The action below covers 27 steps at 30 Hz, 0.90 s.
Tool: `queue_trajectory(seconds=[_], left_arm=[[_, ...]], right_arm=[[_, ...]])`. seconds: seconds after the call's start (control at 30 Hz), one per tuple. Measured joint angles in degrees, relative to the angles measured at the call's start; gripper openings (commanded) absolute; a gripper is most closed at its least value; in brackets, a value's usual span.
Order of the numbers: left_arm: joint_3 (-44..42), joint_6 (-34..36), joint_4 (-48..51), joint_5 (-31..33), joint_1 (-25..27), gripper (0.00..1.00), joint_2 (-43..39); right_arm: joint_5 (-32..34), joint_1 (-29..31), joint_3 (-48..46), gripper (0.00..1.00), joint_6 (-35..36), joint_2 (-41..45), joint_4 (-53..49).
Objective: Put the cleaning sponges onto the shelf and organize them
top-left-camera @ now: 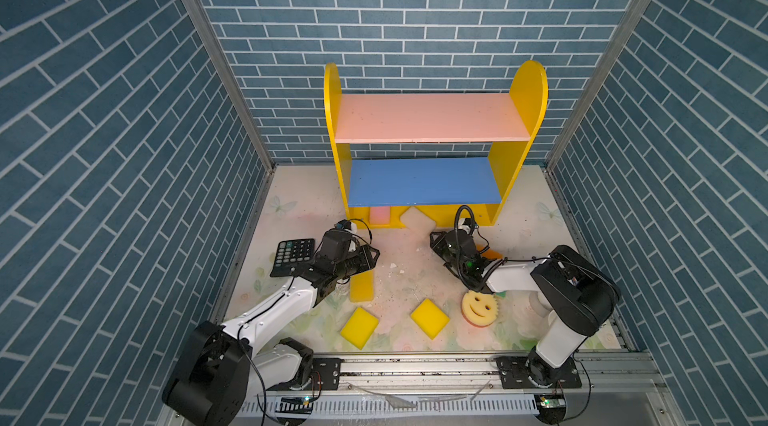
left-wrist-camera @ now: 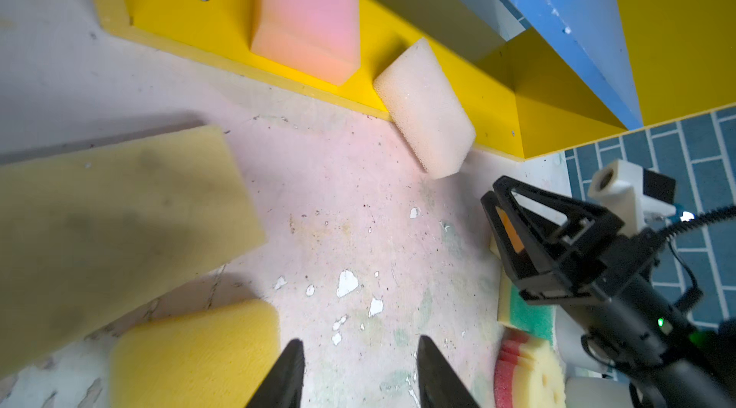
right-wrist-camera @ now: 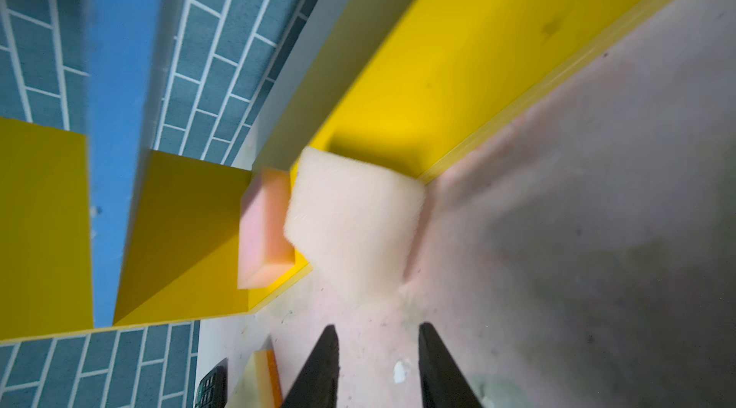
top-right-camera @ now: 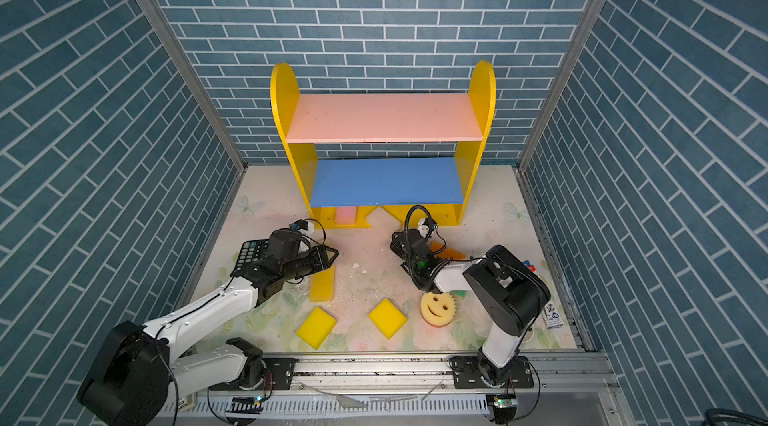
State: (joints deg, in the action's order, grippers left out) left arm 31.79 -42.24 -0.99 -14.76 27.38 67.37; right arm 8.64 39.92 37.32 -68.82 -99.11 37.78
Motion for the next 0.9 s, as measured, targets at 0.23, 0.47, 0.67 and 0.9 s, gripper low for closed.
queue_trajectory(seconds=[0.23, 0.47, 0.67, 0.9], left_arm=[[2.1, 0.0, -1.6, 1.9, 3.6, 0.37, 3.6], [2.4, 0.0, -1.7, 2.6, 4.0, 0.37, 5.0], [2.4, 0.1, -1.2, 3.1, 4.0, 0.37, 4.7], [2.4, 0.9, 0.7, 3.2, 4.0, 0.37, 3.7]], right_arm=[[-12.4, -6.0, 3.1, 0.4, 3.1, -6.7, 1.2], [-16.9, -6.4, 6.8, 0.42, 3.7, -11.0, 6.3], [-16.9, -6.4, 6.7, 0.41, 3.6, -14.2, 12.0], [-15.4, -5.2, 6.7, 0.2, 2.6, -16.5, 16.0]])
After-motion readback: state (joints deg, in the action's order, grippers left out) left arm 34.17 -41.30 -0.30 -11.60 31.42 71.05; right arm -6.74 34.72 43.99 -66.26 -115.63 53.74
